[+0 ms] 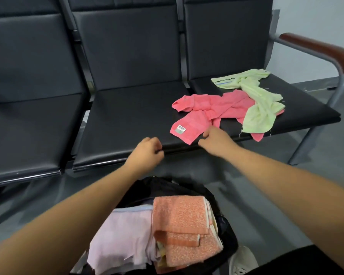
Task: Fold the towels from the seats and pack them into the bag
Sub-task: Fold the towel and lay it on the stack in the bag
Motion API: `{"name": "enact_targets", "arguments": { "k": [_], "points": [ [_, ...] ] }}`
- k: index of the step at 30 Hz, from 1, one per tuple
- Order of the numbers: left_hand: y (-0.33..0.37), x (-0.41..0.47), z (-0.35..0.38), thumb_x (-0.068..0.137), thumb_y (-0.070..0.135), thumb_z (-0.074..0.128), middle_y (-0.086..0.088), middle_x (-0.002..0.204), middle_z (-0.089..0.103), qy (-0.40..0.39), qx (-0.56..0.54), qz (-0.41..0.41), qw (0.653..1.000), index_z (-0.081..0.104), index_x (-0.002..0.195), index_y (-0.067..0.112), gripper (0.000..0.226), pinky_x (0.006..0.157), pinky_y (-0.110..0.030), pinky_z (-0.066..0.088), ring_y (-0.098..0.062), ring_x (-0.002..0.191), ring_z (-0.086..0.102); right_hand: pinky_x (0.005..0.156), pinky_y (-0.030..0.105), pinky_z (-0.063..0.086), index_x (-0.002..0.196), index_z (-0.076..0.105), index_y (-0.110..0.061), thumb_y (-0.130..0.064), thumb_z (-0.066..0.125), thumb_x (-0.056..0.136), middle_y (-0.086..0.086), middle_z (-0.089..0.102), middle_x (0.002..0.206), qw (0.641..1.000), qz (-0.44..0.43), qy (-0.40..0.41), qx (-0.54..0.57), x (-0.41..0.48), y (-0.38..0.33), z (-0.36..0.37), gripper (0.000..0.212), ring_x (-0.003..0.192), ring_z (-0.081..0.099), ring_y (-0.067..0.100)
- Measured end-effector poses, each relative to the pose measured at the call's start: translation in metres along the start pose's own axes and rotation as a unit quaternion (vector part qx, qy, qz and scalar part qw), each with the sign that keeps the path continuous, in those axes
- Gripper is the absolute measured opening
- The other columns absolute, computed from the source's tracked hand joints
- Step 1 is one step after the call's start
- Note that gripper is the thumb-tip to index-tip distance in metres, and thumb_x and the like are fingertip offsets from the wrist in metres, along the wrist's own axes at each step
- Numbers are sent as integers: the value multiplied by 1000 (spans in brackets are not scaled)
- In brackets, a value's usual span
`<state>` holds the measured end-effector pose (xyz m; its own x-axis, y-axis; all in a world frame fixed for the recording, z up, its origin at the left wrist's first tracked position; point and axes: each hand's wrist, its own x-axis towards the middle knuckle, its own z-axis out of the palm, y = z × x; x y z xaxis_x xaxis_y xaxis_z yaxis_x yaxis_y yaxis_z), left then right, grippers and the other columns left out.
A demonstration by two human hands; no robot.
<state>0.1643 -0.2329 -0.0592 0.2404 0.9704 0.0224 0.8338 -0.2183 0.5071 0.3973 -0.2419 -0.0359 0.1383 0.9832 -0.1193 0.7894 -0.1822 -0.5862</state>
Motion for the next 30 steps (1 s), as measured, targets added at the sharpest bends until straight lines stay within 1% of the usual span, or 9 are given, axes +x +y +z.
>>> {"name": "enact_targets", "arguments": {
  "k": [3,5,9,12,14,19,24,27,30],
  "points": [
    [13,34,-13,94,20,57,1,104,53,17,6,1,1000,62,107,15,15,81,-28,42,-19,97,56,55,32,31,71,43,-18,-14,58,91,3,51,77,999,5,32,7,31,0,-23,25,83,52,26],
    [20,53,-8,96,21,57,0,112,54,24,8,16,1000,62,115,15,21,83,-28,45,-19,102,57,55,32,31,84,50,-11,-18,59,91,9,52,91,998,20,53,-12,49,7,-29,13,83,51,27],
    [39,87,25,99,33,58,1,153,40,8,-14,65,998,48,145,21,49,108,-35,41,-20,137,44,81,38,46,130,44,-2,-26,59,95,24,39,135,994,50,82,-53,78,32,-34,45,104,53,37],
    [53,114,57,101,46,51,1,169,13,-11,-5,71,997,24,159,27,67,124,-46,17,-20,155,11,93,41,49,138,40,-3,-21,57,93,26,32,143,988,79,120,-61,97,58,-39,52,112,54,43],
    [60,131,76,103,51,43,1,169,11,-37,37,69,996,17,160,31,66,124,-49,10,-20,155,9,90,43,49,139,39,-3,-19,54,93,25,34,139,982,102,143,-74,107,77,-43,51,105,56,44],
    [59,151,94,104,37,46,-7,122,49,62,102,84,989,55,139,21,39,96,-40,37,-29,112,45,90,42,47,150,28,-9,-28,56,95,26,37,139,981,80,117,-135,123,111,-41,65,114,53,43],
    [41,152,50,100,13,48,-6,99,49,123,-113,-1,986,65,97,3,19,78,-31,37,-24,91,52,87,41,49,161,13,-34,-40,50,99,26,28,152,977,41,85,-192,133,115,-51,72,117,56,41],
    [13,145,7,91,17,43,-13,97,60,235,-295,-145,915,58,80,11,19,80,-40,44,-31,91,57,90,42,51,160,18,-28,-48,49,100,23,29,153,971,42,85,-219,126,124,-57,71,122,54,39],
    [-7,124,-18,97,19,41,-18,101,63,280,-320,-211,880,56,82,14,22,81,-42,44,-36,95,59,87,44,52,160,17,-28,-47,50,101,25,35,145,965,35,96,-240,117,119,-55,70,116,55,40]
  ]
}}
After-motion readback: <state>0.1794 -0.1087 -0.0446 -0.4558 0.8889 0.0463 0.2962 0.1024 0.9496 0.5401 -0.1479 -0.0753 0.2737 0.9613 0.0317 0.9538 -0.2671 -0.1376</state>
